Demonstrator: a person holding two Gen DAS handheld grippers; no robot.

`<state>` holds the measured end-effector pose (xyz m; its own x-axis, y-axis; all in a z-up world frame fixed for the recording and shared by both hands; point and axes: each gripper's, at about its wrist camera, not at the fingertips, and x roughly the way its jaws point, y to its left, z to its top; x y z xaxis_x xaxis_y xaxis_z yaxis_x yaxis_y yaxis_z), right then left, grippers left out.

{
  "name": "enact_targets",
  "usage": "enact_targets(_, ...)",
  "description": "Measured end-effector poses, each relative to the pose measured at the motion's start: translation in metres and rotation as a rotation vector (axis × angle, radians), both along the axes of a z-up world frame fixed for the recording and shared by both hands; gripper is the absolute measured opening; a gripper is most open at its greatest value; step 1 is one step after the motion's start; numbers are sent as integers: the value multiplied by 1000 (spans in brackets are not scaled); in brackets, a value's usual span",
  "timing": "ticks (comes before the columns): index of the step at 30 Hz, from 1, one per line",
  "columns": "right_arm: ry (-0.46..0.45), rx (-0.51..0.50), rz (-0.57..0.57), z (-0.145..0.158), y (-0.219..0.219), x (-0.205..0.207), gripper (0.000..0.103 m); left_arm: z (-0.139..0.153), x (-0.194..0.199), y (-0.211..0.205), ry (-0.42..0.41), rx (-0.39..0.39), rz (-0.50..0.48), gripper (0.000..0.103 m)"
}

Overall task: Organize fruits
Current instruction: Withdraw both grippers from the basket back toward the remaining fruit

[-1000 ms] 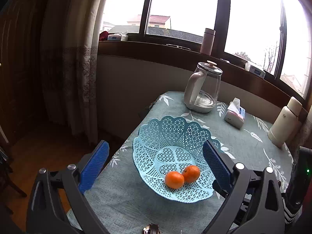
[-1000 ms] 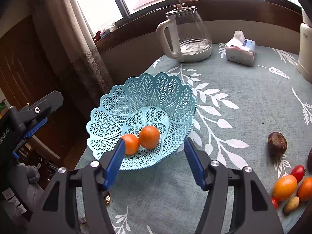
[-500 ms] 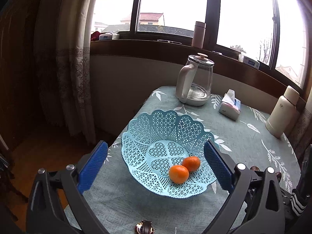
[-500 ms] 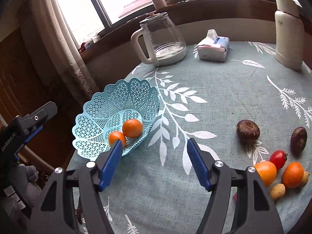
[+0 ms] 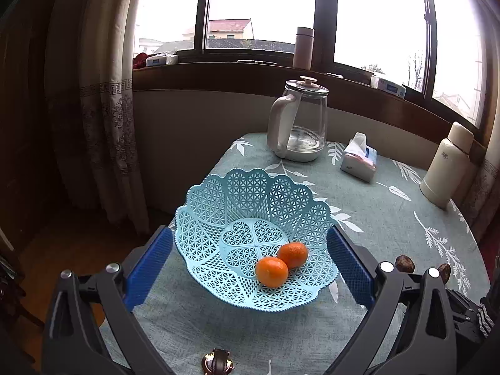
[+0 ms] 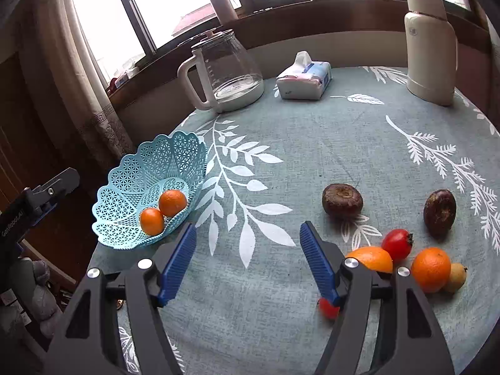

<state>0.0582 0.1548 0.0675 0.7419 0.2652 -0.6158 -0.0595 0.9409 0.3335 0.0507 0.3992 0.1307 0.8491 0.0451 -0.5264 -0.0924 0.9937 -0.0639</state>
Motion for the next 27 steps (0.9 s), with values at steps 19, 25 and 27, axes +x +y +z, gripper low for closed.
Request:
enact_targets(19, 14, -4, -174, -11, -75, -20, 69, -16, 6, -29, 44, 34, -71, 100)
enact_targets(25, 32, -29, -273, -13, -118, -27, 69, -22, 7, -39, 56, 54, -92, 100)
enact_targets(27, 46, -27, -316, -16, -135, -28, 69, -24, 8, -43, 62, 59, -98, 100)
